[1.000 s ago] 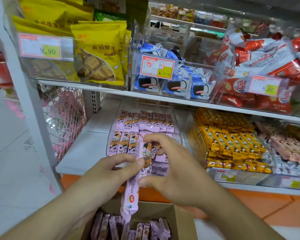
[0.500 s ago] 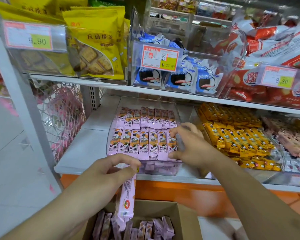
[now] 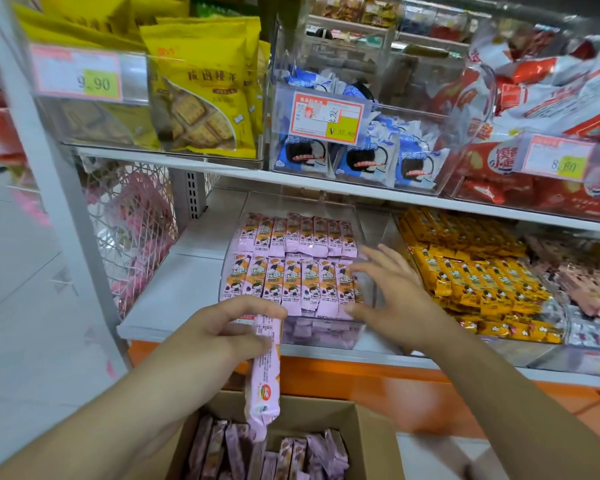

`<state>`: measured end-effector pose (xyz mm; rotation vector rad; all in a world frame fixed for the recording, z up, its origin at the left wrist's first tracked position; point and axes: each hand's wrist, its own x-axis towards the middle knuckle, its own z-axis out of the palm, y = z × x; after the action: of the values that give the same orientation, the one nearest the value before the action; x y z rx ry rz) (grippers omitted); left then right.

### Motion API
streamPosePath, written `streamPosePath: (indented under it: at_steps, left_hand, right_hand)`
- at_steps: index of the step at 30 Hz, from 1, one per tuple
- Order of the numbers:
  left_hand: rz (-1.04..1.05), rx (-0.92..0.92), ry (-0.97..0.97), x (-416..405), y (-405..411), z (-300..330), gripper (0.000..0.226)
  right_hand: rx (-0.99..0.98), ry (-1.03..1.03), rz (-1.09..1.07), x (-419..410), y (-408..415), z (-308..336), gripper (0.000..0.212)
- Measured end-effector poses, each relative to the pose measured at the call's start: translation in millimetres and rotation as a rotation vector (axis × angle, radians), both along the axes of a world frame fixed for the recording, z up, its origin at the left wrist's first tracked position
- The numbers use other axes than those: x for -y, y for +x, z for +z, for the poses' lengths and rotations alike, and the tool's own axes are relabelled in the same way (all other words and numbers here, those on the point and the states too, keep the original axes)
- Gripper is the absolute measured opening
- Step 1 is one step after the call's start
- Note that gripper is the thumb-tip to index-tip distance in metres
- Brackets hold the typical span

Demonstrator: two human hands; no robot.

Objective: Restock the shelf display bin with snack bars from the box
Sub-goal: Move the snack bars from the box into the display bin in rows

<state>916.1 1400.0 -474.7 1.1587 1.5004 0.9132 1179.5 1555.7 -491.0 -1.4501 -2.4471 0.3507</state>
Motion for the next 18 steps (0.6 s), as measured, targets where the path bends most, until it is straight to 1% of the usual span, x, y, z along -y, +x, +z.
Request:
streamPosePath:
  at_steps: [2, 4, 7, 9, 11, 13, 15, 16, 18]
  left_hand:
    - [0.014, 0.057, 0.037, 3, 2, 6, 0.040]
    - [0.036, 0.135, 0.087, 4, 6, 12, 0.047]
    - [0.091, 0.215, 0.158, 2, 11, 16, 0.062]
    - [0.150, 0.239, 0.201, 1, 14, 13, 0.068]
    - [0.221, 0.244, 0.232, 2, 16, 10, 0.066]
    - [0.283, 0.269, 0.227, 2, 16, 7, 0.067]
    - [0.298, 0.312, 0.215, 3, 15, 7, 0.065]
    - [0.294, 0.329, 0.214, 4, 14, 9, 0.059]
    - [0.254, 0.339, 0.207, 4, 9, 13, 0.039]
  right_hand:
    - [-0.080, 0.009, 0.000, 13, 1, 11, 0.061]
    - [-0.153, -0.034, 0.019, 34, -5, 27, 0.050]
    - [-0.333, -0.237, 0.092, 73, -26, 46, 0.038]
    - [-0.413, -0.371, 0.146, 97, -44, 52, 0.044]
    - [-0.371, -0.400, 0.169, 114, -60, 53, 0.056]
    - [-0.322, -0.352, 0.149, 121, -71, 50, 0.058]
    - [-0.361, -0.333, 0.120, 121, -75, 48, 0.049]
    - [-0.417, -0.354, 0.107, 119, -76, 47, 0.043]
    - [-0.606, -0.474, 0.050, 112, -75, 47, 0.024]
